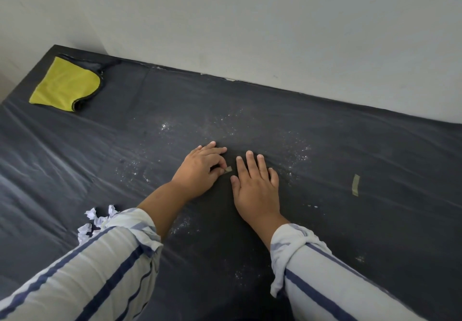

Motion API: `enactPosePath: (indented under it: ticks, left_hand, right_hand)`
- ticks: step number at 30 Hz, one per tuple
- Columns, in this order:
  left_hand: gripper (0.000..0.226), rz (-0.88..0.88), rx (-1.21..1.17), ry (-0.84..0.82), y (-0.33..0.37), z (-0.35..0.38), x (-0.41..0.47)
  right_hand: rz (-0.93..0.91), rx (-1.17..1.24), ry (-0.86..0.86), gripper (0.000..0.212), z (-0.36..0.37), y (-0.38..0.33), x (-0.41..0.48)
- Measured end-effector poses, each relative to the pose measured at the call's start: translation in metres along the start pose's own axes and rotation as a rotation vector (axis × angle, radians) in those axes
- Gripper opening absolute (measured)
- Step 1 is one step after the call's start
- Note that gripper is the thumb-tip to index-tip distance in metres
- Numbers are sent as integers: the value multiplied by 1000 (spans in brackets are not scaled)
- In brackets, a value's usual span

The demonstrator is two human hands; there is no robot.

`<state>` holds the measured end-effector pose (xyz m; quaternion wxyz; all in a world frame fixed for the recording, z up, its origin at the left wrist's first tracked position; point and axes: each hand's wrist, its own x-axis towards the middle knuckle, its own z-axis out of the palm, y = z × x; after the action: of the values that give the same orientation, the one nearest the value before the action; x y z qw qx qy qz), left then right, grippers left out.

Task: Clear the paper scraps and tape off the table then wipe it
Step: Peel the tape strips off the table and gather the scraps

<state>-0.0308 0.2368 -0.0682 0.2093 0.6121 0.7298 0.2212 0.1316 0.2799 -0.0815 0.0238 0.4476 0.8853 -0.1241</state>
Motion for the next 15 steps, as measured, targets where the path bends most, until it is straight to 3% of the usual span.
enactPosePath:
  ticks: [15]
  left_hand:
    - [9,-40,1,9,-8,-4,-23]
  right_hand:
    - [3,-22,25,51,1,-1,0]
